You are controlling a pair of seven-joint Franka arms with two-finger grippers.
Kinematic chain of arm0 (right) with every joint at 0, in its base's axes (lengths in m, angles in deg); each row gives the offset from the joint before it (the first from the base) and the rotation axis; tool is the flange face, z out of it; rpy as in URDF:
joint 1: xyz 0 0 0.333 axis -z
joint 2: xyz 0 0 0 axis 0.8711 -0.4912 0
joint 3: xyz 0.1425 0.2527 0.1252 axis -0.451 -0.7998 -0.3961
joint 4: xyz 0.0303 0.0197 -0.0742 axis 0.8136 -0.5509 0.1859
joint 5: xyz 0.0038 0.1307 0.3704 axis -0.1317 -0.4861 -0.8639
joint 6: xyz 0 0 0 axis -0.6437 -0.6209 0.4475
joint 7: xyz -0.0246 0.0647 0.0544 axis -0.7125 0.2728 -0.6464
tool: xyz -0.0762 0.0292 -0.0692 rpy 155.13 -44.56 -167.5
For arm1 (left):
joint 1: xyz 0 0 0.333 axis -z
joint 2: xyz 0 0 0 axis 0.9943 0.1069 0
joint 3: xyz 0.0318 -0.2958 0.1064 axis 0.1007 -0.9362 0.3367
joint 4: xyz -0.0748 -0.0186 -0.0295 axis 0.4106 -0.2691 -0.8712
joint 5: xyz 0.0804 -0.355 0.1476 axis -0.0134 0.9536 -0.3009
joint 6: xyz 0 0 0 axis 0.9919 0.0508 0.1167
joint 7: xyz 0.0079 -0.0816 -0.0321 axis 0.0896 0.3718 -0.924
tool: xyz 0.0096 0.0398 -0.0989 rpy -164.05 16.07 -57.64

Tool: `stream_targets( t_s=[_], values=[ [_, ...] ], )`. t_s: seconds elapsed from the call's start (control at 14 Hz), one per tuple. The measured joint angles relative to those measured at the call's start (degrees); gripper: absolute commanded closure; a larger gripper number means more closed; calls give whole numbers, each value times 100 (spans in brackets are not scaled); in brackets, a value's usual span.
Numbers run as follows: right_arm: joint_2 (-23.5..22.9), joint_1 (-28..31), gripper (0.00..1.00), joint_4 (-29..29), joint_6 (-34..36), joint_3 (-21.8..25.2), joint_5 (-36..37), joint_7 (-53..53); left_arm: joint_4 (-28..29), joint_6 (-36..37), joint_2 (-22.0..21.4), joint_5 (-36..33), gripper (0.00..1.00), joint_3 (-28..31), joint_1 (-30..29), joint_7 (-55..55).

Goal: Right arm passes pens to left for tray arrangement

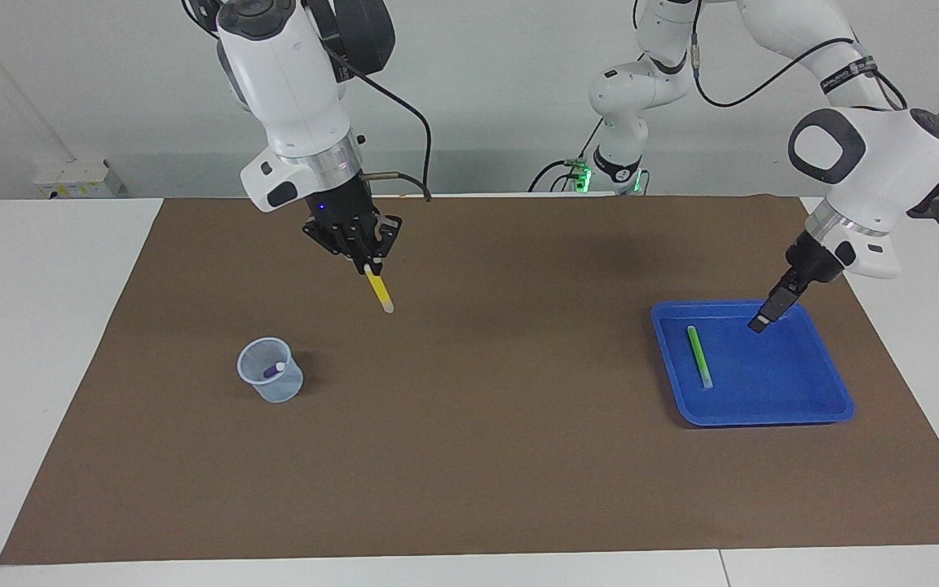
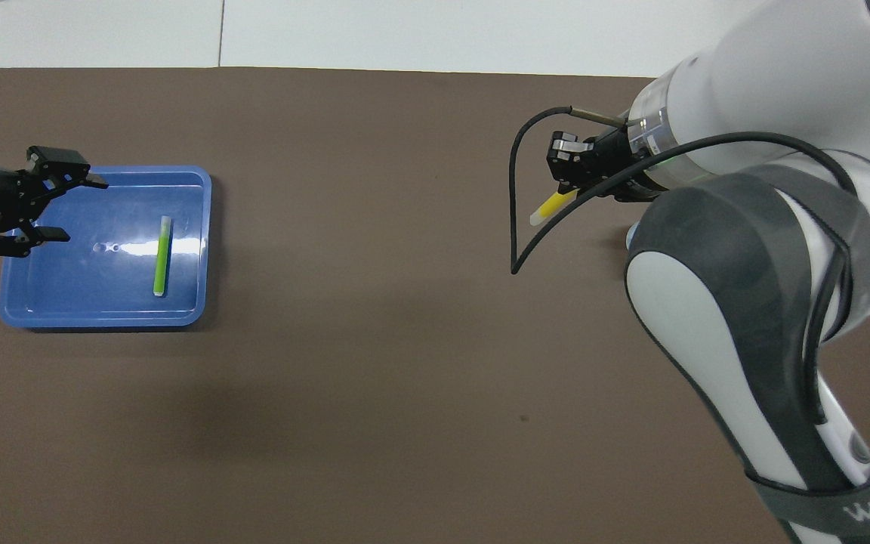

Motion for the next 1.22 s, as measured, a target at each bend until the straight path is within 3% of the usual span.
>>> stream_targets(
  t_s=[0.29,0.57,0.93,1.22],
  values=[
    [2,-127,100,-567,-1753,-43,-764,1473,0,264,-44,686,1,-30,278,-1426],
    [-34,-807,100,-1122,-3463,-62,-856,2816,0,518,-115,2078,2,-13,292,-1919],
    [-228,-1204,100,-1238,-4191,-64,-860,3702,0,547,-163,3464,7,-138,304,-2842],
    [-331,-1345,100,-1238,-4574,-66,-1643,3753,8,66,-159,3587,9,-350,472,-2982]
  ],
)
